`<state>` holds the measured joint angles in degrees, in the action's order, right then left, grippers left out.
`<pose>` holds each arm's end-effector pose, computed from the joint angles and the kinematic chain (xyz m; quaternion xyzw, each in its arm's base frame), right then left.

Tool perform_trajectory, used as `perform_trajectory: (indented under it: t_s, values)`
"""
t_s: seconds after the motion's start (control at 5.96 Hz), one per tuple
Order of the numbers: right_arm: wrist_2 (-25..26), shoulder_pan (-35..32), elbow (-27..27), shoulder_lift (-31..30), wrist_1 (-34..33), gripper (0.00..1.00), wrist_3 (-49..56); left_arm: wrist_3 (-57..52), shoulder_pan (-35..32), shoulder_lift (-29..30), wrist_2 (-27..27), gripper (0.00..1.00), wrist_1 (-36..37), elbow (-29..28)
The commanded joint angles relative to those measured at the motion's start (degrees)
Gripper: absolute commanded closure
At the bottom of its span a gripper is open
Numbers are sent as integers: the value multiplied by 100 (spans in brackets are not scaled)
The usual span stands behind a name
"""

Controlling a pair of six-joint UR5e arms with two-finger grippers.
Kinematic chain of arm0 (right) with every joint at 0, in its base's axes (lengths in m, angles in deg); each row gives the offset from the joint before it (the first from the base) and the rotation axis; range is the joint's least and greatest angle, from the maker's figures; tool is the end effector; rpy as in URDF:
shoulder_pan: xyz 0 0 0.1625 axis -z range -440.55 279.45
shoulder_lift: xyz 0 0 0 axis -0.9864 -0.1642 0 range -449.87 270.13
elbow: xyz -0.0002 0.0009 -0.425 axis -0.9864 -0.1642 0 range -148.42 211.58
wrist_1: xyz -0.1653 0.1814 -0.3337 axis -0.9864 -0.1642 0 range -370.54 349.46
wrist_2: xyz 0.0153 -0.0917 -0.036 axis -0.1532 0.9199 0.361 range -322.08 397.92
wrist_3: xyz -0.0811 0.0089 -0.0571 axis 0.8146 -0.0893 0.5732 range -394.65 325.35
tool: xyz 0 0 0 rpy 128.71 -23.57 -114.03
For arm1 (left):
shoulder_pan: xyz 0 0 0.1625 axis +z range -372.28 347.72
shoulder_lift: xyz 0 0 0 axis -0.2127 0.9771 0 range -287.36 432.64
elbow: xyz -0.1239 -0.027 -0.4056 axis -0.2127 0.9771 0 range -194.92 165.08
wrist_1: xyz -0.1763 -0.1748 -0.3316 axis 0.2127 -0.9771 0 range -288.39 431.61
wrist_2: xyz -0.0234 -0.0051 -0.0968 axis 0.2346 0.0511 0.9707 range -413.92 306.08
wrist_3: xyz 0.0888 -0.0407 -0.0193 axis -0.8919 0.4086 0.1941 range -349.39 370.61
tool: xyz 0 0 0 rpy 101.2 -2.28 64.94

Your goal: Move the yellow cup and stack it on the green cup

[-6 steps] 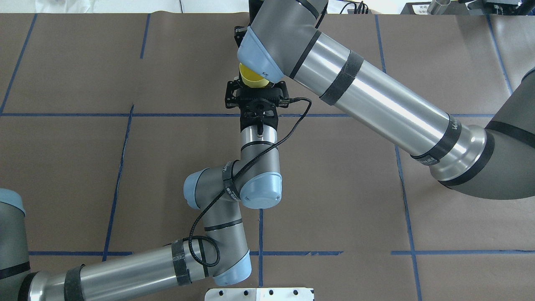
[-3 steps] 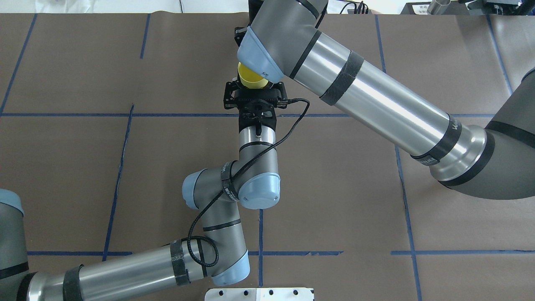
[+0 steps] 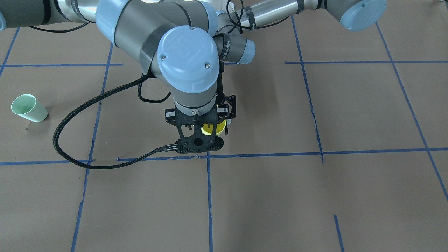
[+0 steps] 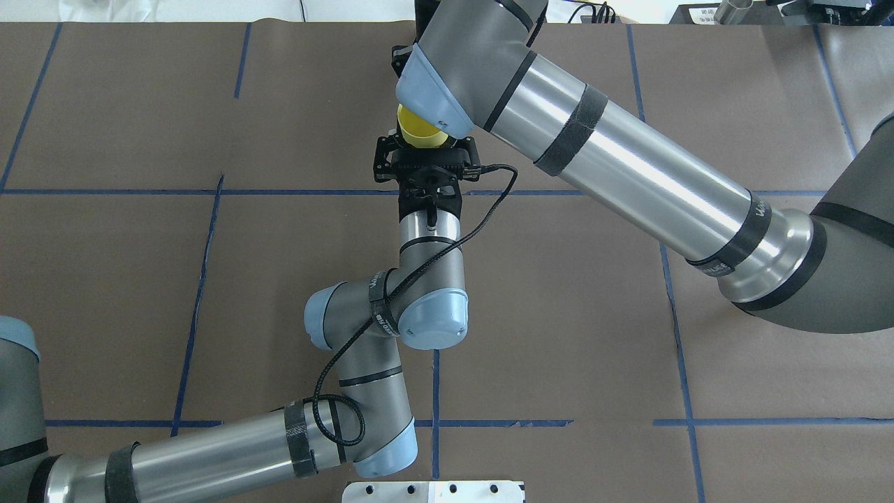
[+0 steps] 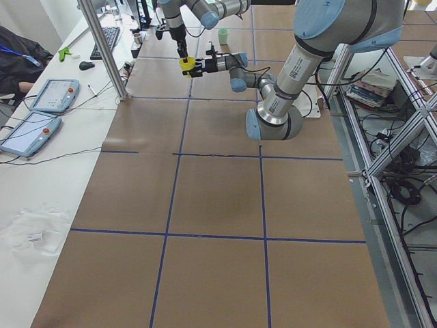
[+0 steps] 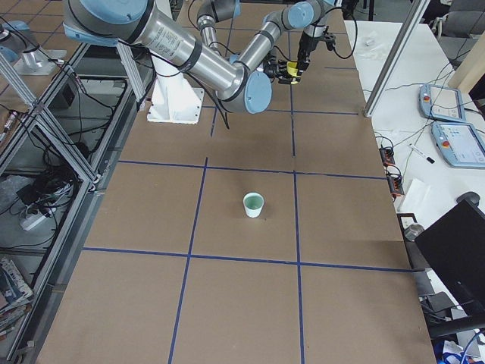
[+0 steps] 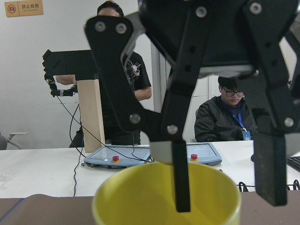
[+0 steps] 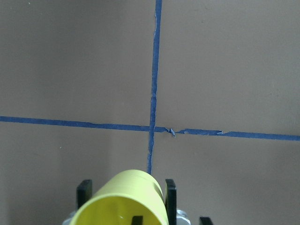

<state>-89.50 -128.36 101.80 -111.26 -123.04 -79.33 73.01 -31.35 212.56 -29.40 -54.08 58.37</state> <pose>-0.4688 -0.6255 0.0488 -0.0581 -0.3752 -0.0530 0.9236 0.6146 -0.4494 0.1432 0.5980 0.2603 -0.2535 0.7144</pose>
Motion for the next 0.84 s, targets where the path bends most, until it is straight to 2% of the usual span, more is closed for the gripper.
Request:
perform_trajectory:
  t_s: [0.0,0.17,0.34,0.67]
  values:
    - [-2,9,0,3,0,50,-6,0,0,0,0,55,0,0]
    - [-2,9,0,-5,0,64,3,-9,0,0,0,55,0,9]
    - [-2,9,18,-6,0,97,3,-9,0,0,9,55,0,9]
    - [-2,9,27,3,0,100,-6,-26,-9,0,17,53,0,9]
